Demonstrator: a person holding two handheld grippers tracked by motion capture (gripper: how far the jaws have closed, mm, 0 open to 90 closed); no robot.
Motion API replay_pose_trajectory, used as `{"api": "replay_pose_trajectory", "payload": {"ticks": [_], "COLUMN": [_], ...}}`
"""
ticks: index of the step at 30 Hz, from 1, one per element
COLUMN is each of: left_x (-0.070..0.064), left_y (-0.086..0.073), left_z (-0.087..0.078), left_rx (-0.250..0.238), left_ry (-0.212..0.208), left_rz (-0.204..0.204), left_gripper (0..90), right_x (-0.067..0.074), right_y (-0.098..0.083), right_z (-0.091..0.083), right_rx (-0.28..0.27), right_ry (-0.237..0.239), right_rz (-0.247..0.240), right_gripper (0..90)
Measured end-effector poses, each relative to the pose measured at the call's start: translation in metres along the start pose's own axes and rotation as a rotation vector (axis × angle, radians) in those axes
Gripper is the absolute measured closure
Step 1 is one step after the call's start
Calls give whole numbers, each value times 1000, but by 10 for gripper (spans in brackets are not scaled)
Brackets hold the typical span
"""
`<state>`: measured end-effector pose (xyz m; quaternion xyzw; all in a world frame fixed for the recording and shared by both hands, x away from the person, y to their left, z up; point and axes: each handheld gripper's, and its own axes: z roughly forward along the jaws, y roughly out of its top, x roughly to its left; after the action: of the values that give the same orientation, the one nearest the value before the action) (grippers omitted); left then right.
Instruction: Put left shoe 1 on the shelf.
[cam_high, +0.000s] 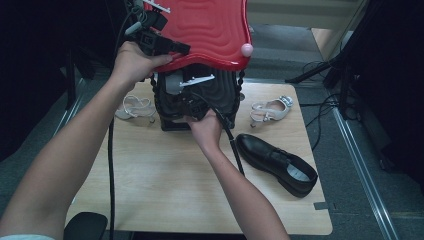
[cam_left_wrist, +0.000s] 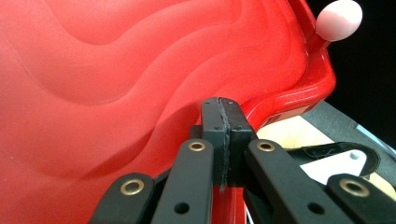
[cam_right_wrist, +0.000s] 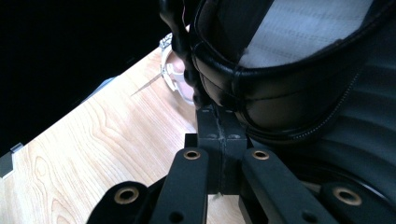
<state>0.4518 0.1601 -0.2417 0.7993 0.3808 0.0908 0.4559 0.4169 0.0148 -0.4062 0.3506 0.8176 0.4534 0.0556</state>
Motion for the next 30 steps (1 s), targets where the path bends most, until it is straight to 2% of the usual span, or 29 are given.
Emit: {"api": "replay_pose_trajectory", "payload": {"ticks": [5, 9, 15, 17, 18, 19, 21, 25, 26, 27, 28, 29, 30], "left_x": [0, 1, 0, 0, 0, 0, -5, -9, -12, -12, -15, -16, -21], "left_y": [0, -1, 0, 1, 2, 3, 8, 11, 12, 12, 12, 11, 9], "left_z": [0, 0, -1, -1, -2, -2, -5, -11, -15, -15, -18, -19, -24], "left_rx": [2, -5, -8, -11, -19, -16, 4, -2, -10, -10, -1, 2, 14], "left_ry": [1, 1, 10, 10, -4, -19, 2, -17, -44, -44, -56, -60, -56], "left_rz": [1, 11, 13, 8, -8, -12, 13, 18, 20, 20, 23, 27, 51], "left_gripper": [900, 900, 893, 828, 828, 787, 766, 662, 636, 599, 599, 582, 544], "right_x": [-1, -2, -3, -3, -3, -3, -3, -5, -6, -6, -6, -6, -6], "right_y": [0, -4, -8, -9, -9, -11, -13, -14, -14, -14, -14, -14, -14], "right_z": [3, 4, -13, -16, -16, -21, -26, -38, -41, -41, -43, -47, -54], "right_rx": [7, -10, -29, -31, -31, -31, -34, -45, -46, -46, -46, -47, -29], "right_ry": [22, 33, 43, 53, 53, 55, 56, 84, 91, 91, 98, 108, 124], "right_rz": [16, 19, -1, 0, 0, -11, -21, -39, -43, -43, -40, -39, -21], "right_gripper": [900, 900, 884, 863, 863, 843, 825, 729, 690, 690, 666, 643, 628]}}
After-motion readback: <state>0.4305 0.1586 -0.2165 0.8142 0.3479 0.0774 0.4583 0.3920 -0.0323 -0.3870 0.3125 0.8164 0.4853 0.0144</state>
